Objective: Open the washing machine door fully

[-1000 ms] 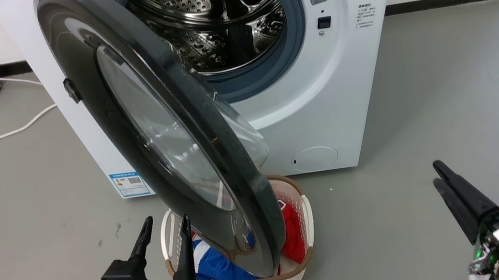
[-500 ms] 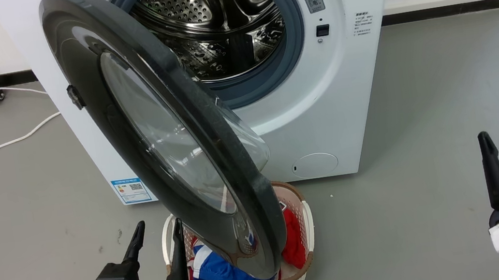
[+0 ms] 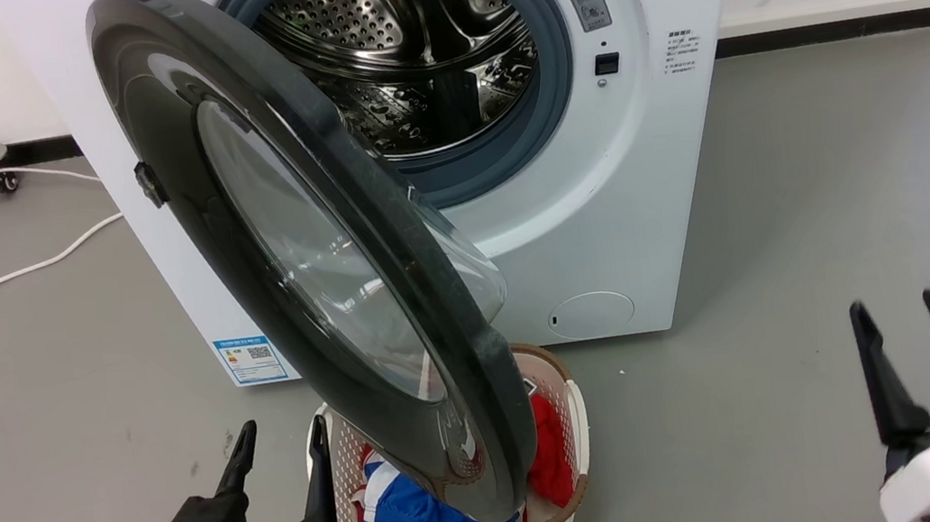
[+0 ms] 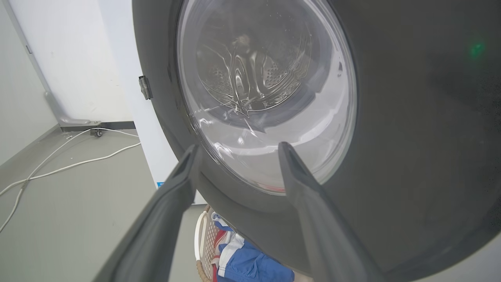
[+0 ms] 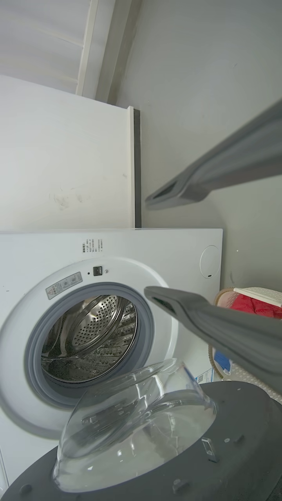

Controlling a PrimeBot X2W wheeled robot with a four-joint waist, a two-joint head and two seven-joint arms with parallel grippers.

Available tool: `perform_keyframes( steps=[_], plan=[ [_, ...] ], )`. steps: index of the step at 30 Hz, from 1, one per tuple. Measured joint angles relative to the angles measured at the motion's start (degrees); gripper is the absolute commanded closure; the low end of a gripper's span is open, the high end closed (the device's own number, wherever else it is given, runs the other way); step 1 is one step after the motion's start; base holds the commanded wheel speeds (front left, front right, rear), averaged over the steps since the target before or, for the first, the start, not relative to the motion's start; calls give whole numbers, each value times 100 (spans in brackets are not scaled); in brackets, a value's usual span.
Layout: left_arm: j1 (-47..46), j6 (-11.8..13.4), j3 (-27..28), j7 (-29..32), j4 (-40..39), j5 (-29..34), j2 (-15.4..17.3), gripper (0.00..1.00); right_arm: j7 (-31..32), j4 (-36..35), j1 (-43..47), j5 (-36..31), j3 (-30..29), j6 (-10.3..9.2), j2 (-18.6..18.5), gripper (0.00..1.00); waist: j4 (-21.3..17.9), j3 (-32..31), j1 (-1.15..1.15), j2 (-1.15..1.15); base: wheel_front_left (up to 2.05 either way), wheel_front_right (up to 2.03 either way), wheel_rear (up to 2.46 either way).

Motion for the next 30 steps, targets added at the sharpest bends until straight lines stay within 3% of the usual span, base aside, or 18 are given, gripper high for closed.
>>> perform_keyframes(
  steps=[24, 25, 27, 30],
  plan=[
    [71, 111, -67, 49, -10, -74, 104, 0, 80, 127, 405, -157, 287, -1, 213, 0, -150, -54, 0, 0, 0, 0, 0],
    [71, 133, -65, 49, -12, -107, 105, 68, 77, 141, 397, -158, 289, -1, 218, 0, -163, -47, 0, 0, 0, 0, 0],
    [71, 157, -65, 48, -21, -108, 105, 100, 76, 147, 377, -159, 297, -1, 220, 0, -168, -47, 0, 0, 0, 0, 0],
    [71, 158, -74, 48, -26, -115, 111, 100, 75, 166, 373, -158, 314, -1, 225, 0, -170, -47, 0, 0, 0, 0, 0]
  ],
)
